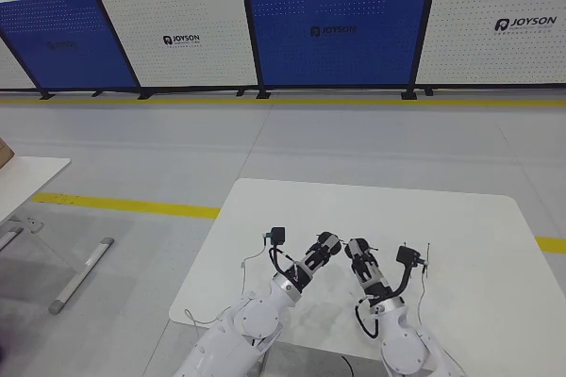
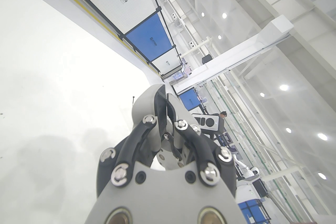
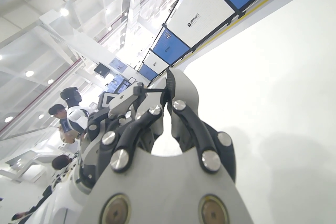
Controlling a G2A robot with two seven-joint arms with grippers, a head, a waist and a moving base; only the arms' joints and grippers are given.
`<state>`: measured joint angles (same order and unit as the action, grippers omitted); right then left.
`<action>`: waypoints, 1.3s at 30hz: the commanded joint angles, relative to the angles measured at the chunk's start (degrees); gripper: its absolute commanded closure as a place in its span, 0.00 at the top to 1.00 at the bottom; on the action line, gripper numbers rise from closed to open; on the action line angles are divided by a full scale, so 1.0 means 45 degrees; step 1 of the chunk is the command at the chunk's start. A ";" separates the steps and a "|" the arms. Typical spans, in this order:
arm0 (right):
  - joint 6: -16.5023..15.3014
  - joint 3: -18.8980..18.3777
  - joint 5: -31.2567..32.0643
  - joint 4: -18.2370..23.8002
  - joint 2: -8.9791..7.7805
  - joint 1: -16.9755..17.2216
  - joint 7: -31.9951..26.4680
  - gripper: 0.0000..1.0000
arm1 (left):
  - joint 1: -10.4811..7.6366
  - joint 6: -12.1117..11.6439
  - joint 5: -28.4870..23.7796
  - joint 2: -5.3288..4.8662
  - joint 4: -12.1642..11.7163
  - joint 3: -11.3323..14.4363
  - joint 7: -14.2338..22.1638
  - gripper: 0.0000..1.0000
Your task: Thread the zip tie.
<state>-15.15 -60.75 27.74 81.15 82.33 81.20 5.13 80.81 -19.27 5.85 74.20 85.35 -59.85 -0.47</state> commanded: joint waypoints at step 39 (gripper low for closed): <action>-0.0961 0.0141 -0.1108 -0.0462 -0.0418 -0.0677 -0.1297 0.00 | 0.0172 0.0157 -0.0182 -0.0050 0.0316 -0.0181 0.0261 0.00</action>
<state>-19.48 -60.18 22.86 78.94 80.60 78.11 -0.76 81.63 -18.73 4.44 73.96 86.84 -60.70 1.28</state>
